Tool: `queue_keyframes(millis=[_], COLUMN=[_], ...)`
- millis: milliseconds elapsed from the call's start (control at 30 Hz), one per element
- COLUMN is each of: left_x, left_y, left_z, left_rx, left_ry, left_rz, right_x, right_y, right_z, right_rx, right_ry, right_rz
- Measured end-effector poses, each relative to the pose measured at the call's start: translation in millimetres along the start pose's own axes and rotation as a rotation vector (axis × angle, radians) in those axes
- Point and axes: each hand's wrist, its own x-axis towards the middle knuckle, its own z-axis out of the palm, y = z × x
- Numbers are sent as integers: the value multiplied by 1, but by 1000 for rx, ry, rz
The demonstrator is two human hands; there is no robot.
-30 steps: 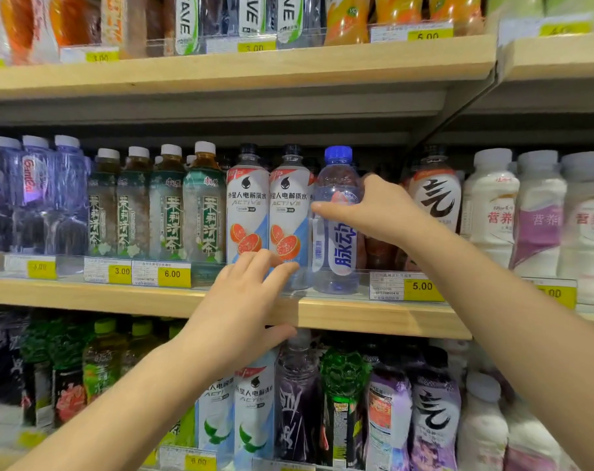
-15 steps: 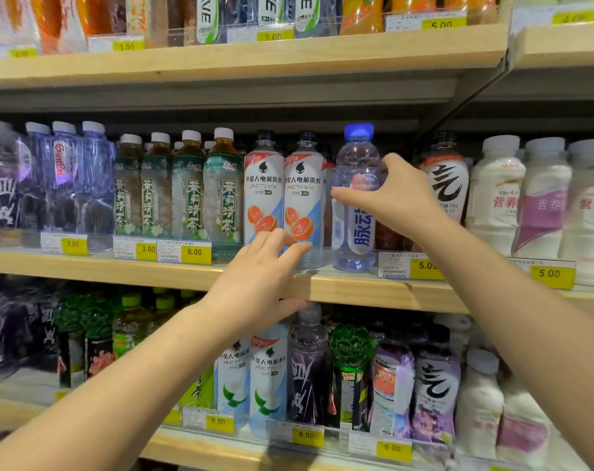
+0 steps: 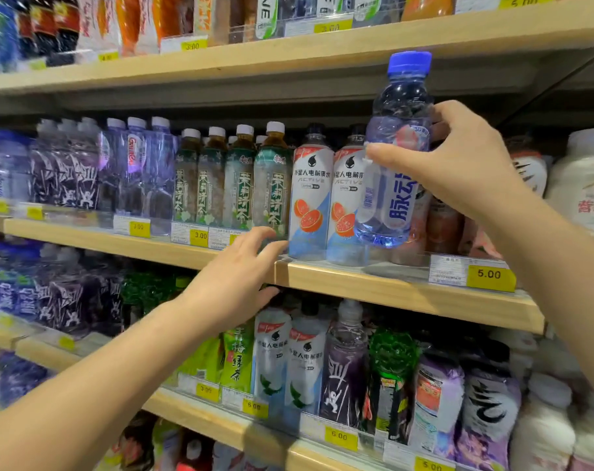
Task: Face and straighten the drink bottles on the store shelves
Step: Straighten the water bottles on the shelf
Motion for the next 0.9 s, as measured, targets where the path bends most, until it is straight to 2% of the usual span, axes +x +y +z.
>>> queue_keyframes(millis=[167,400,900], left_x=[-19,-38,-75], left_y=[-31,-80,-261], left_z=[-6,-15,-21], left_rx=[29,96,110], left_ry=[-78,-159,-292], left_rz=[-90,-95,-26], right_x=[-4,-9,-14], right_y=[-15,-47,-150], right_z=[30,81,233], right_rx=[80,161,179], right_ry=[-75,-176,-217], right_rz=[-24,23,137])
